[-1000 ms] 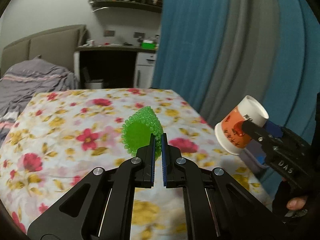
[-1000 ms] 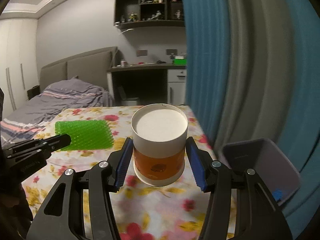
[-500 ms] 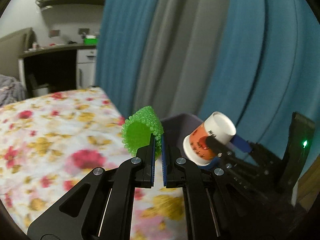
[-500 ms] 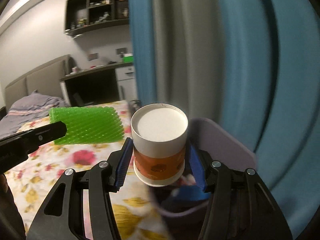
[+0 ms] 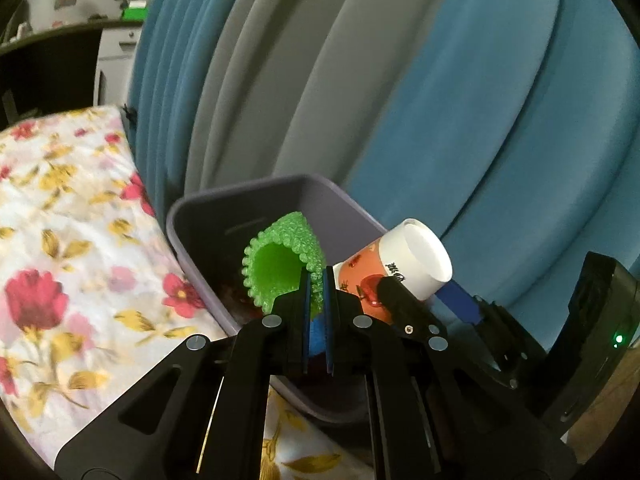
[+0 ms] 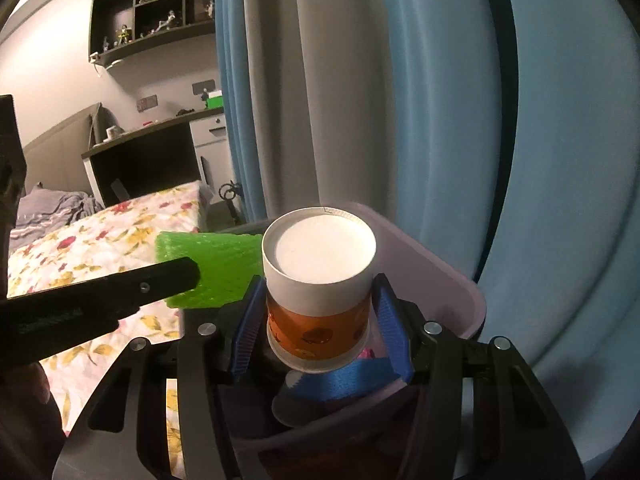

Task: Collect trash
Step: 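Open both tools to drop the green sleeve and orange cup into the bin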

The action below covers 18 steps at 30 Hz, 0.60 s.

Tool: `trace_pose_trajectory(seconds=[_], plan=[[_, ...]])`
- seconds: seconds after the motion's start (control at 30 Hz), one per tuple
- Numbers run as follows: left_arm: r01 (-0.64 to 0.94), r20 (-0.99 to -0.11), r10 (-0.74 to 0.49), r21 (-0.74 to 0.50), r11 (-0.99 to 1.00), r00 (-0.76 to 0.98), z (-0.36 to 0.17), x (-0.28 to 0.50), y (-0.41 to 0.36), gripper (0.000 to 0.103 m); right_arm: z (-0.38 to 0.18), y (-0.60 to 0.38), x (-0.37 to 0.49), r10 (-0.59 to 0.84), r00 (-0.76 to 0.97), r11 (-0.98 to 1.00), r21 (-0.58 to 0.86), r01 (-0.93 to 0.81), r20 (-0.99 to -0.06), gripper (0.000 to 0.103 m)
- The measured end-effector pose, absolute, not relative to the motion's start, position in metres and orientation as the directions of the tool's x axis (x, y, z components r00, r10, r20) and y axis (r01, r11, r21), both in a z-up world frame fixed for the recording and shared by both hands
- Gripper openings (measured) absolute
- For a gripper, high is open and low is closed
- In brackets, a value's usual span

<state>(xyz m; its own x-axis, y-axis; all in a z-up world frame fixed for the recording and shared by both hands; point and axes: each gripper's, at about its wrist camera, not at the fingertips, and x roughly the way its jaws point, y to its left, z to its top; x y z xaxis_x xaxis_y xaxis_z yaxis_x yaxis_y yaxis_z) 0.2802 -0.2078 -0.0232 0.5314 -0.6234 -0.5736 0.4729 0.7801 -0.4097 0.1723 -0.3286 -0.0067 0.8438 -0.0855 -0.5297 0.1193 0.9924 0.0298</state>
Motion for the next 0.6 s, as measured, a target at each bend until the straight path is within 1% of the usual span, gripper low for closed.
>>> trace_pose_trajectory(seconds=[0.07, 0.13, 0.17, 0.2, 0.27, 0.37, 0.53, 0.6], plan=[[0.475, -0.583, -0.627, -0.415, 0.776, 0.517, -0.029, 0.285, -0.210, 0.007, -0.010, -0.331, 0.173, -0.086, 0.839, 0.993, 0.026, 0.119, -0.538, 0.054], [0.455, -0.609, -0.597, -0.394, 0.799, 0.522, -0.035, 0.286, -0.210, 0.023, -0.016, -0.334, 0.175, -0.083, 0.831, 0.993, 0.026, 0.116, -0.550, 0.054], [0.449, -0.613, -0.591, -0.391, 0.803, 0.524, -0.036, 0.287, -0.209, 0.038, -0.017, -0.336, 0.177, -0.081, 0.827, 0.993, 0.028, 0.117, -0.556, 0.054], [0.445, -0.604, -0.595, -0.400, 0.801, 0.530, -0.037, 0.287, -0.206, 0.048, -0.020, -0.337, 0.179, -0.077, 0.821, 0.993, 0.032, 0.116, -0.565, 0.054], [0.440, -0.593, -0.594, -0.402, 0.803, 0.544, -0.035, 0.285, -0.202, 0.054, -0.024, -0.339, 0.181, -0.068, 0.810, 0.993, 0.038, 0.110, -0.582, 0.055], [0.419, -0.591, -0.548, -0.355, 0.835, 0.591, -0.031, 0.280, -0.195, 0.060, -0.030, -0.337, 0.185, -0.060, 0.795, 0.995, 0.027, 0.096, -0.604, 0.055], [0.363, -0.569, -0.425, -0.226, 0.904, 0.704, -0.019, 0.255, -0.174, 0.074, -0.037, -0.331, 0.193, -0.044, 0.771, 0.997, 0.016, 0.070, -0.635, 0.055], [0.332, -0.560, -0.374, -0.180, 0.926, 0.739, -0.018, 0.247, -0.163, 0.082, -0.037, -0.330, 0.194, -0.043, 0.771, 0.998, 0.014, 0.067, -0.635, 0.059]])
